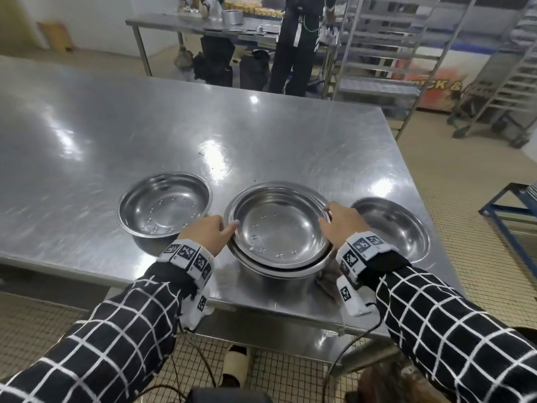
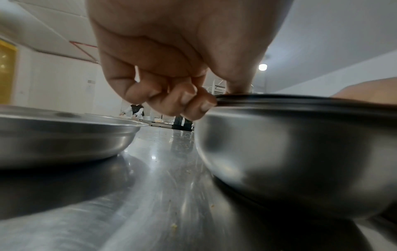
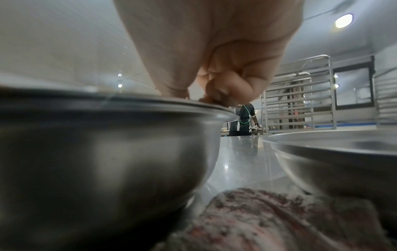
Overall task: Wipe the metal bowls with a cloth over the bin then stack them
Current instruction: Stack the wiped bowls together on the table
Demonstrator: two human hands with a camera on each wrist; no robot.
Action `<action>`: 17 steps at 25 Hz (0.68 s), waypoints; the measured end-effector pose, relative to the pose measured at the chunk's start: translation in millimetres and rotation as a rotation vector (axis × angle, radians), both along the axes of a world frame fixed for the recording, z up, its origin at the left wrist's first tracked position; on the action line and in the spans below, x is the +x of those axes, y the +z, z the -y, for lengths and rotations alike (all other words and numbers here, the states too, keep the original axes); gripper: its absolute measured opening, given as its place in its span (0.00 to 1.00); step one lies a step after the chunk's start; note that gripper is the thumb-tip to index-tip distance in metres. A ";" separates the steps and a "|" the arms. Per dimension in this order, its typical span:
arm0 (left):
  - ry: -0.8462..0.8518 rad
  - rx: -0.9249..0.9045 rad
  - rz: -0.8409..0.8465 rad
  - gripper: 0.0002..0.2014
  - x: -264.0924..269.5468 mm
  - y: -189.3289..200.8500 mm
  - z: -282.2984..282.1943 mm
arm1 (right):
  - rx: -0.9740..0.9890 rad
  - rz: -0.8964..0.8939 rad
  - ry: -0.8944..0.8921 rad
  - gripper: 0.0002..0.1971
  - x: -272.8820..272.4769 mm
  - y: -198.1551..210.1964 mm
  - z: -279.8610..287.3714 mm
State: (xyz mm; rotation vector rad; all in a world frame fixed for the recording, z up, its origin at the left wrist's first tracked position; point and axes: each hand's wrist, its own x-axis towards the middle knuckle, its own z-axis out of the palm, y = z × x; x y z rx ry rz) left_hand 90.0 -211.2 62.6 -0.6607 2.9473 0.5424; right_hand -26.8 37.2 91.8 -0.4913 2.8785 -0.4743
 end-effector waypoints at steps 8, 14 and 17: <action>0.423 0.113 -0.051 0.18 48.6 0.6 93.2 | -0.193 0.111 0.350 0.12 -12.5 38.1 111.4; 0.649 0.205 0.047 0.19 60.2 -12.5 165.8 | -0.156 0.342 0.331 0.18 -39.7 21.1 228.5; 0.682 0.314 0.058 0.22 52.1 -25.8 195.2 | -0.051 0.451 0.277 0.22 -59.2 7.0 268.1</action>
